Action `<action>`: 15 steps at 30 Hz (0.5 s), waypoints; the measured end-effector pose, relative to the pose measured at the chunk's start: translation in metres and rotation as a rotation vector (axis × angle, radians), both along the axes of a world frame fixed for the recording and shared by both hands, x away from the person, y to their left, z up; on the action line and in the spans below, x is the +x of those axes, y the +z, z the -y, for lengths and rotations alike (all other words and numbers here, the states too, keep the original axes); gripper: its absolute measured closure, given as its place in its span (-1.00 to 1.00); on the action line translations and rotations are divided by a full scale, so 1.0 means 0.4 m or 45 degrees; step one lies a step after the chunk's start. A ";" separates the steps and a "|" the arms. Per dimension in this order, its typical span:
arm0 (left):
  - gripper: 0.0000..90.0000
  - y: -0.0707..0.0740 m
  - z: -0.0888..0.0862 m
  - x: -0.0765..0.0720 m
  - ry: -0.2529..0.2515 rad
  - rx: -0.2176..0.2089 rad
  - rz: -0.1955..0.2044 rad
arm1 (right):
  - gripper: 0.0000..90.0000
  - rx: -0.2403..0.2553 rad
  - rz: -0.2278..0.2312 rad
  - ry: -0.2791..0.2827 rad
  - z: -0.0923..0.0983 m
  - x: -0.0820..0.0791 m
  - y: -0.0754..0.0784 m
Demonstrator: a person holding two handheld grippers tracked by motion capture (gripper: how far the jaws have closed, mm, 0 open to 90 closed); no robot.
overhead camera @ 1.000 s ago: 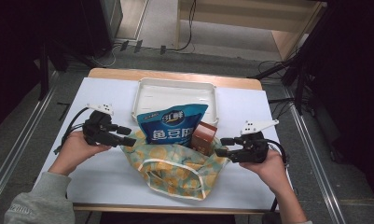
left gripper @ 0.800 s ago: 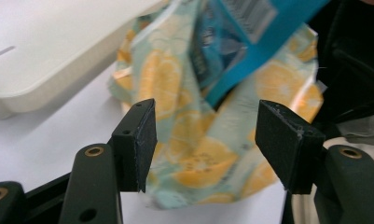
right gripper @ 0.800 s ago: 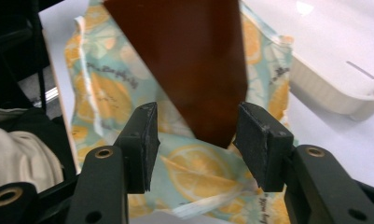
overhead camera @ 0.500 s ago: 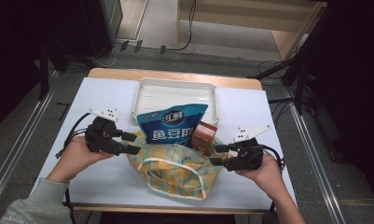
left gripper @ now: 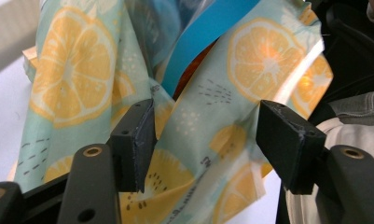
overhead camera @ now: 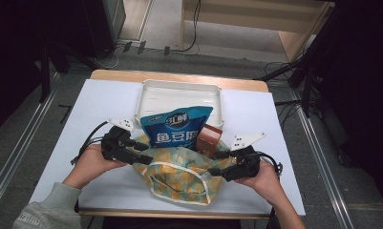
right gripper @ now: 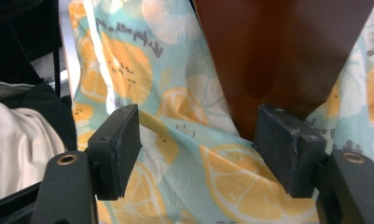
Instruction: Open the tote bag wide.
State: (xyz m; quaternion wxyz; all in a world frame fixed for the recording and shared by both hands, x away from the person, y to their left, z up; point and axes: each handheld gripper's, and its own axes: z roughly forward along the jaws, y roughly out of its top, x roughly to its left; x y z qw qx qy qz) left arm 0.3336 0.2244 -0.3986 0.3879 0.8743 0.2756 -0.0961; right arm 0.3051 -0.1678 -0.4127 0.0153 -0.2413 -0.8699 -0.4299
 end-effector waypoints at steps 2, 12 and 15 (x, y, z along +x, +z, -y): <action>-0.11 -0.008 0.002 0.000 0.000 0.011 -0.001 | -0.30 -0.006 0.002 -0.003 -0.002 0.003 -0.009; 0.37 -0.030 0.004 -0.007 0.010 0.039 -0.013 | -0.04 -0.035 0.011 0.000 -0.007 0.009 -0.037; 0.62 -0.031 0.002 -0.009 0.012 0.041 -0.023 | 0.17 -0.018 -0.014 0.015 -0.004 0.007 -0.038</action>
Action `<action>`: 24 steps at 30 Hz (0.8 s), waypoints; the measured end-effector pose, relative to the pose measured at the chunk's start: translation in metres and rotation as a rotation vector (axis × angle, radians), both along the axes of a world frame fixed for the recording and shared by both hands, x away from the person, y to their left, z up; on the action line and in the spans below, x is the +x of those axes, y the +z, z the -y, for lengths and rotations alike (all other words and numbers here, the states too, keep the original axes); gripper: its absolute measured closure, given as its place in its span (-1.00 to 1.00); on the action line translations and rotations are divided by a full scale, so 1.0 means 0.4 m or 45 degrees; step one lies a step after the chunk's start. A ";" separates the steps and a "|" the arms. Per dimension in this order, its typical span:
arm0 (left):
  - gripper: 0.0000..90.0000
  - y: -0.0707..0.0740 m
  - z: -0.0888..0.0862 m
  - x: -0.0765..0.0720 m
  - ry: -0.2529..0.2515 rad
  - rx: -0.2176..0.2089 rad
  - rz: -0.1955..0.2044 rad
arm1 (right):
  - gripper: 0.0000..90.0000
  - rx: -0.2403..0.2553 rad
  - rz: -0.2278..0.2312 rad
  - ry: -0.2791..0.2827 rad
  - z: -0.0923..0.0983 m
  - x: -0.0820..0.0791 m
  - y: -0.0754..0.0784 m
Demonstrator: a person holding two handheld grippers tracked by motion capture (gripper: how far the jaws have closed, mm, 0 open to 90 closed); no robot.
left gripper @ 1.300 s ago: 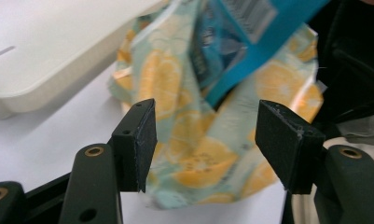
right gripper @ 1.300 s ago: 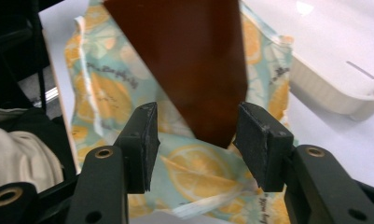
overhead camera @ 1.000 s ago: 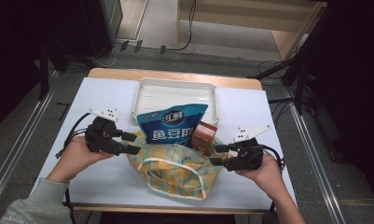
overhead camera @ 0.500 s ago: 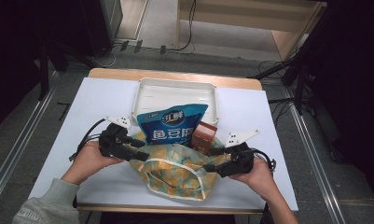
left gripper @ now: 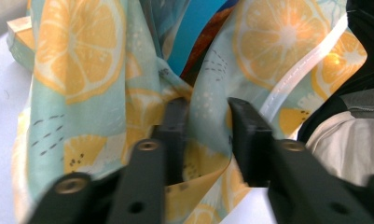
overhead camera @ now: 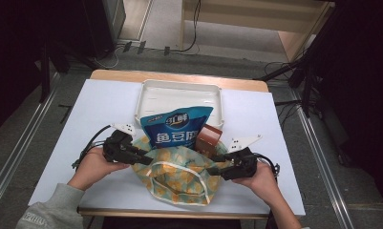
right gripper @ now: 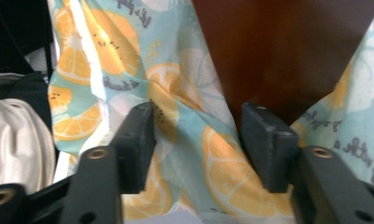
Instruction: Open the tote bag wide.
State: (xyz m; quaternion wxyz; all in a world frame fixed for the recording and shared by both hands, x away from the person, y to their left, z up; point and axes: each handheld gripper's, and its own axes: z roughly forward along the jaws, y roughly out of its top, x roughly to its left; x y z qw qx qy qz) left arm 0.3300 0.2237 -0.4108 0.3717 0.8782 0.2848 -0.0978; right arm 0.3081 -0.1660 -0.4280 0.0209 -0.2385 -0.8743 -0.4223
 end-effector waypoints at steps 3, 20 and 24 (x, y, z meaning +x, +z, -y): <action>0.84 0.003 -0.004 -0.005 -0.020 -0.012 -0.014 | 0.49 0.003 -0.018 0.010 0.006 -0.003 0.002; 0.97 0.039 -0.044 -0.071 -0.104 -0.118 0.023 | 0.97 0.056 -0.021 0.067 0.038 -0.048 0.029; 0.95 0.024 -0.048 -0.078 -0.098 -0.131 0.005 | 0.97 0.064 -0.015 0.078 0.041 -0.058 0.021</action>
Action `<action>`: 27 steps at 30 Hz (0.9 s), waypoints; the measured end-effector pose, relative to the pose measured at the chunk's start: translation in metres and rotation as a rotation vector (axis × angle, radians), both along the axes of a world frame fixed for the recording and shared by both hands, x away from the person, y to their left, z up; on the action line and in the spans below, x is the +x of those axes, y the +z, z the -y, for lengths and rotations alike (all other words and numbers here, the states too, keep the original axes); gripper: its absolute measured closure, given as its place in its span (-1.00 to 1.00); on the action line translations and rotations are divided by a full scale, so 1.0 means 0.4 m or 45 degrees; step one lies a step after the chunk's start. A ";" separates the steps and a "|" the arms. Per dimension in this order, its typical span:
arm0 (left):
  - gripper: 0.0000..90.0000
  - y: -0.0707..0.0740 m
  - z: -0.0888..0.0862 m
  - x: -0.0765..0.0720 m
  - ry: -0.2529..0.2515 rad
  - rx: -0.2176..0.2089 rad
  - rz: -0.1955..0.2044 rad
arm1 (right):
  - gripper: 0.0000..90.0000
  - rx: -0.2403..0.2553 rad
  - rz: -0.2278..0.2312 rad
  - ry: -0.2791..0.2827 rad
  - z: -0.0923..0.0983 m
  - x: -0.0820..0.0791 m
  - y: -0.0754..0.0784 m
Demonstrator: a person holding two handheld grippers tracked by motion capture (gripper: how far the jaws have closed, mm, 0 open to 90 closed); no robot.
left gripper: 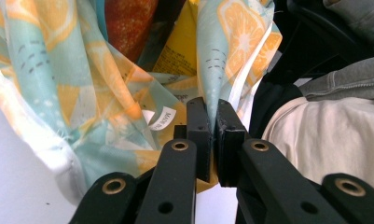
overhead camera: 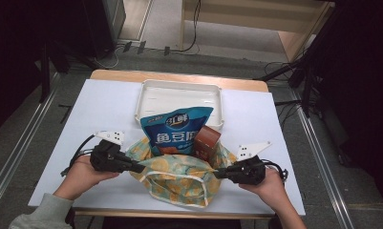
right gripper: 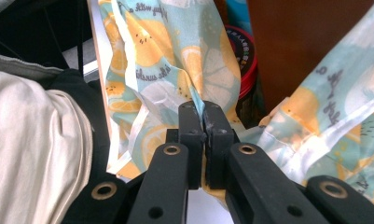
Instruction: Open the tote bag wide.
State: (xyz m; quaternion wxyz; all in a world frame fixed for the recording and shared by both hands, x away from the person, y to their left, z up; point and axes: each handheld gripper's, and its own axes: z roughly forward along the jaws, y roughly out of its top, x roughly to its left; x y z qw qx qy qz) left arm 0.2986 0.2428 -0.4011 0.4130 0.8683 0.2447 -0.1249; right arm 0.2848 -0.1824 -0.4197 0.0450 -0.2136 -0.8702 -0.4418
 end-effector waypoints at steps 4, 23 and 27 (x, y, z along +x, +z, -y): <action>0.97 -0.016 0.004 -0.006 -0.004 0.008 -0.005 | 0.97 -0.001 0.008 0.011 -0.001 -0.005 -0.011; 0.98 -0.081 -0.008 0.008 0.051 0.043 -0.069 | 0.97 -0.057 -0.008 0.066 -0.020 -0.004 -0.059; 0.98 -0.096 -0.010 0.021 0.082 0.071 -0.083 | 0.97 -0.072 -0.014 0.057 -0.022 0.008 -0.071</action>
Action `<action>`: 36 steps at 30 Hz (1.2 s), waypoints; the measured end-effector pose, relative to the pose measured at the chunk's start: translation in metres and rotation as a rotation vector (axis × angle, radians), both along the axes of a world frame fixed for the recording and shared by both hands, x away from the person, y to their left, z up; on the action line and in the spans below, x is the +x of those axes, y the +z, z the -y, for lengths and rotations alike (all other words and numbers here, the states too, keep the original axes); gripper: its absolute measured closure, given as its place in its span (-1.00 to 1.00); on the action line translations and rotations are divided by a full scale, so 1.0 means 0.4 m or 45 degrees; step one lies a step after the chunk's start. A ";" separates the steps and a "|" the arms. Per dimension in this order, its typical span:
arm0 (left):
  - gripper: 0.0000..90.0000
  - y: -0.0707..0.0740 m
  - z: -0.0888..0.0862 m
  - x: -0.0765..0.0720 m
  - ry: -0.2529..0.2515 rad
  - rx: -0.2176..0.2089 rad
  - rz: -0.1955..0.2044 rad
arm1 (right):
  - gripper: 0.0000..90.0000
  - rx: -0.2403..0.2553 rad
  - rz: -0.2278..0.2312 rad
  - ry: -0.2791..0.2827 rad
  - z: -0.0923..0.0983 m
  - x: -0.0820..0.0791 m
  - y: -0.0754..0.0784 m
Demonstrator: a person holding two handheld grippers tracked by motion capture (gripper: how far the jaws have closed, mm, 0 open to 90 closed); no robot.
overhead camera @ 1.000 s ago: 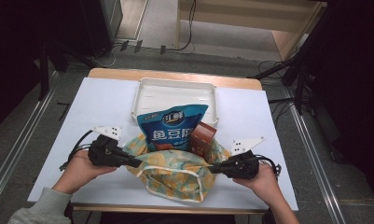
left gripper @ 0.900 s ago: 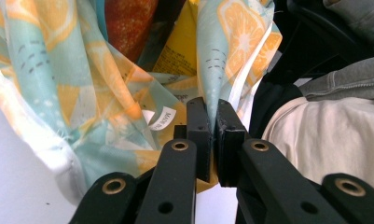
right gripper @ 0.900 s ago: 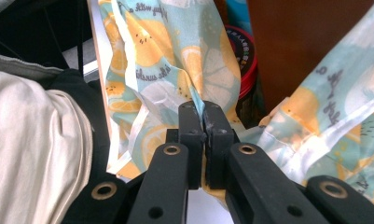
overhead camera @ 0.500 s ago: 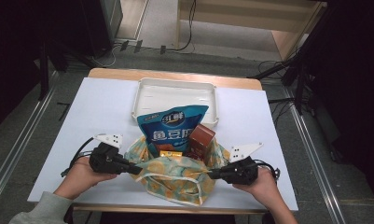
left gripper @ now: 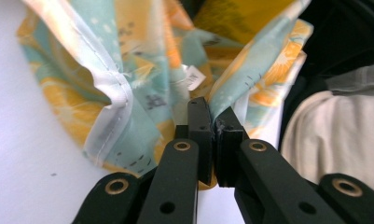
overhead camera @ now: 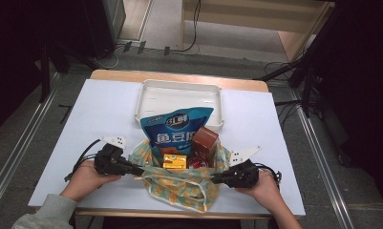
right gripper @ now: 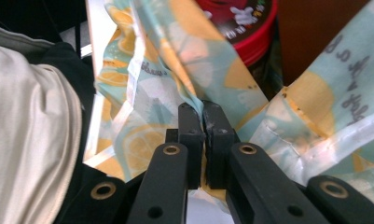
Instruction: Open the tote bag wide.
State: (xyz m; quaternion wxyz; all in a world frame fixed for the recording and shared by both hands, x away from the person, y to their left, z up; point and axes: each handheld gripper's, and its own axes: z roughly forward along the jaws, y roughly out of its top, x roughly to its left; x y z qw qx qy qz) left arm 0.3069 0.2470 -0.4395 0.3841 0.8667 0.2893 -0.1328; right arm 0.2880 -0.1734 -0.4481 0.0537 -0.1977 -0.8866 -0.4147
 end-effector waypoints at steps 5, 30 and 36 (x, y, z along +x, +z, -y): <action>0.98 -0.013 -0.004 0.011 0.011 -0.044 -0.031 | 0.95 0.019 -0.016 -0.004 0.001 0.010 -0.017; 0.97 -0.083 0.027 0.047 0.015 0.006 -0.073 | 0.96 0.004 -0.082 0.012 0.015 0.047 -0.093; 0.97 -0.082 0.024 0.049 0.013 0.011 -0.079 | 0.97 0.007 -0.082 -0.012 0.026 0.044 -0.094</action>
